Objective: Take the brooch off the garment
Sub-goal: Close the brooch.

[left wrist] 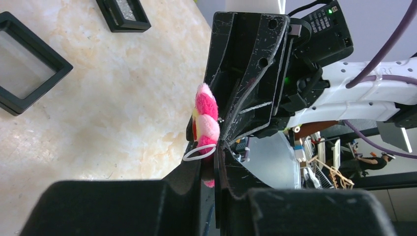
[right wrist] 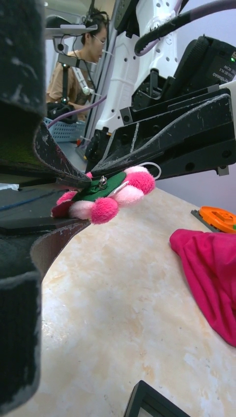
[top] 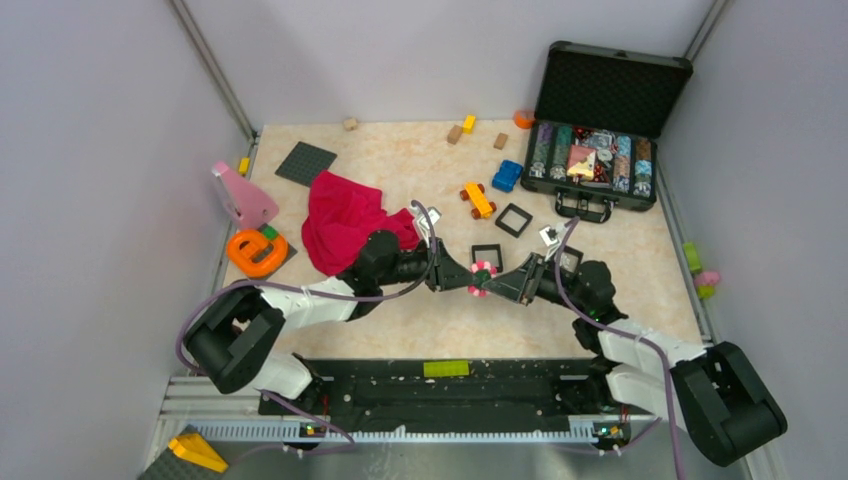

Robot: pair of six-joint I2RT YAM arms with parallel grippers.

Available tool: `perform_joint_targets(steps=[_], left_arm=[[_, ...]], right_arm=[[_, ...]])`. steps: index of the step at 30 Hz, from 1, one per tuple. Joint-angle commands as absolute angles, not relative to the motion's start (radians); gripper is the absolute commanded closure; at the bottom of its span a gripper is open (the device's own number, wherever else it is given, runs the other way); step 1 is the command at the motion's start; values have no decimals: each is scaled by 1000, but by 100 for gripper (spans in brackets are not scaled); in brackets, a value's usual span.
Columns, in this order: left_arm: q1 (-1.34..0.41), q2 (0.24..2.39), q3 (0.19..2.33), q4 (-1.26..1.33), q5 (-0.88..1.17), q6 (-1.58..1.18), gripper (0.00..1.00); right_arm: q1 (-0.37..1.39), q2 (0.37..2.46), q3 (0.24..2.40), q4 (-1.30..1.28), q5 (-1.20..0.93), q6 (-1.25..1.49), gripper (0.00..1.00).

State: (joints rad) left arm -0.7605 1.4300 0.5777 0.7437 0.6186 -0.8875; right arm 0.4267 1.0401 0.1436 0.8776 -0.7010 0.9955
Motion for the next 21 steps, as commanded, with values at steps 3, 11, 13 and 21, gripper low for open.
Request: perform_joint_targets(steps=[3, 11, 13, 21], left_arm=[[-816, 1453, 597, 898, 787, -967, 100], [-811, 1473, 598, 921, 799, -988, 100], [-811, 1474, 601, 907, 796, -983, 100], [-810, 1467, 612, 839, 774, -959, 100]], right_arm=[[452, 1019, 183, 1023, -744, 1003, 85], [451, 1026, 174, 1090, -779, 1034, 73], [451, 1029, 173, 1093, -781, 1035, 70], [451, 1052, 171, 1120, -792, 1049, 66]])
